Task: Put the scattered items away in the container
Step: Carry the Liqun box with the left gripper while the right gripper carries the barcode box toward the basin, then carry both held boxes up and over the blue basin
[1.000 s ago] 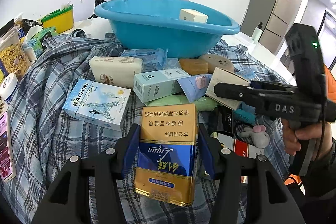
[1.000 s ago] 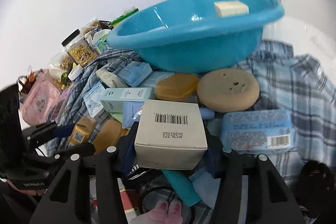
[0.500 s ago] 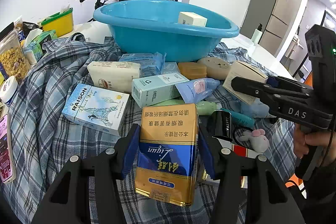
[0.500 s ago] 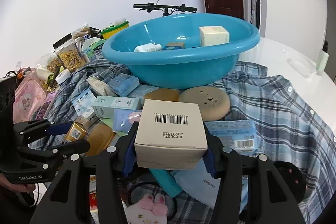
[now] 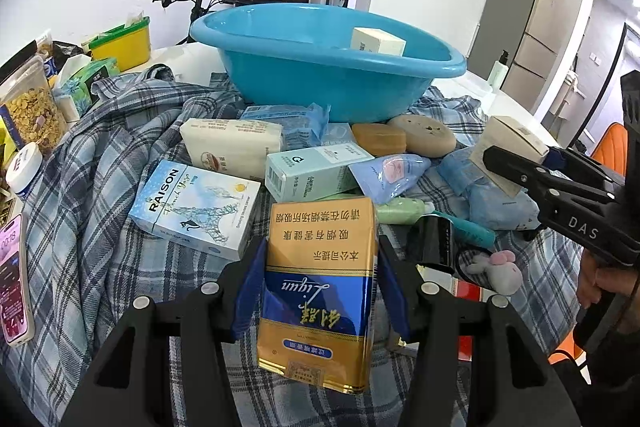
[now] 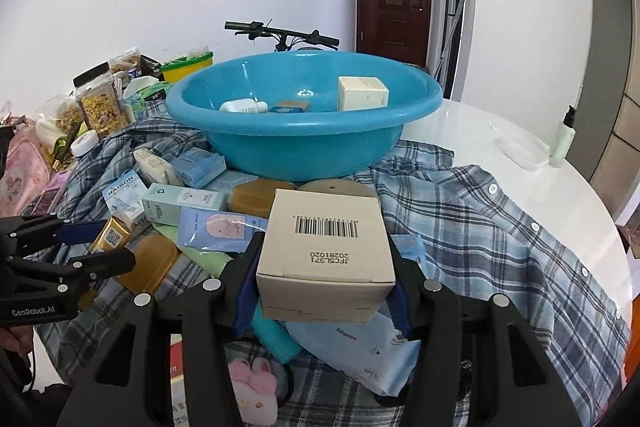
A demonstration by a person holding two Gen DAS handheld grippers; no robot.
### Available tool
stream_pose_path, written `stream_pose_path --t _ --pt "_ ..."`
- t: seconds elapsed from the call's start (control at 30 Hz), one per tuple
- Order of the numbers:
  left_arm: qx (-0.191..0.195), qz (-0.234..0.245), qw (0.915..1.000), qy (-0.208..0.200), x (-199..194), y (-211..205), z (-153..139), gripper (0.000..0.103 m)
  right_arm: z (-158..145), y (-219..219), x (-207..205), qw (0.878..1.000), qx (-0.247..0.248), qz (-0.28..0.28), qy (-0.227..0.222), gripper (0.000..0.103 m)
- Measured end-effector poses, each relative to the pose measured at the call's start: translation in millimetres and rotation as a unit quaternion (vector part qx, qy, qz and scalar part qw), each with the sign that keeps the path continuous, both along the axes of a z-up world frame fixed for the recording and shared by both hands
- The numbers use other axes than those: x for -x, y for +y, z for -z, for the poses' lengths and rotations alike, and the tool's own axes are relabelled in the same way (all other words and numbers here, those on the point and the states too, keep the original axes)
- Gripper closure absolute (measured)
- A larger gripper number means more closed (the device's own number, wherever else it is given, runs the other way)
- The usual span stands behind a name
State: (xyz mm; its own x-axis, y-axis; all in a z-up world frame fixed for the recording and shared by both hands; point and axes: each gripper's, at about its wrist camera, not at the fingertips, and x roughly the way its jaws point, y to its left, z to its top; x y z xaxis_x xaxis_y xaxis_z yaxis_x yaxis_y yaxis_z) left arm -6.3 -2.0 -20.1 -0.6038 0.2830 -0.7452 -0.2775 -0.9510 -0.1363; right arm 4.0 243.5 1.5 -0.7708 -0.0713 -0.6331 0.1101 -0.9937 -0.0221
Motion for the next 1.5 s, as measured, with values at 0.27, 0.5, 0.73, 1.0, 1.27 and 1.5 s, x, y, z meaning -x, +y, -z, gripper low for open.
stream_pose_path --t 0.27,0.5,0.73,1.0,1.27,1.5 --pt "0.002 -0.002 1.0 -0.003 1.5 0.2 2.4 0.047 5.5 0.2 -0.6 1.0 0.003 0.001 -0.01 0.051" --pt "0.002 -0.004 1.0 -0.003 2.8 -0.6 2.6 0.047 3.7 2.1 -0.9 1.0 0.004 0.005 -0.007 0.051" --pt "-0.001 -0.006 0.9999 0.01 7.3 -1.1 -8.0 0.047 -4.6 1.0 0.0 1.0 -0.003 0.002 0.005 0.051" --pt "-0.003 0.0 0.9991 0.042 12.6 5.0 -33.6 0.047 -22.6 0.5 -0.4 1.0 -0.004 -0.001 0.028 0.051" --pt "-0.005 -0.001 0.9964 0.085 17.4 3.9 -66.5 0.047 -51.7 3.4 -2.8 0.998 -0.005 0.002 0.067 0.051" --pt "-0.003 0.001 0.9917 0.128 23.6 7.5 -100.9 0.047 -88.3 2.9 2.1 0.993 -0.011 0.006 0.118 0.051"
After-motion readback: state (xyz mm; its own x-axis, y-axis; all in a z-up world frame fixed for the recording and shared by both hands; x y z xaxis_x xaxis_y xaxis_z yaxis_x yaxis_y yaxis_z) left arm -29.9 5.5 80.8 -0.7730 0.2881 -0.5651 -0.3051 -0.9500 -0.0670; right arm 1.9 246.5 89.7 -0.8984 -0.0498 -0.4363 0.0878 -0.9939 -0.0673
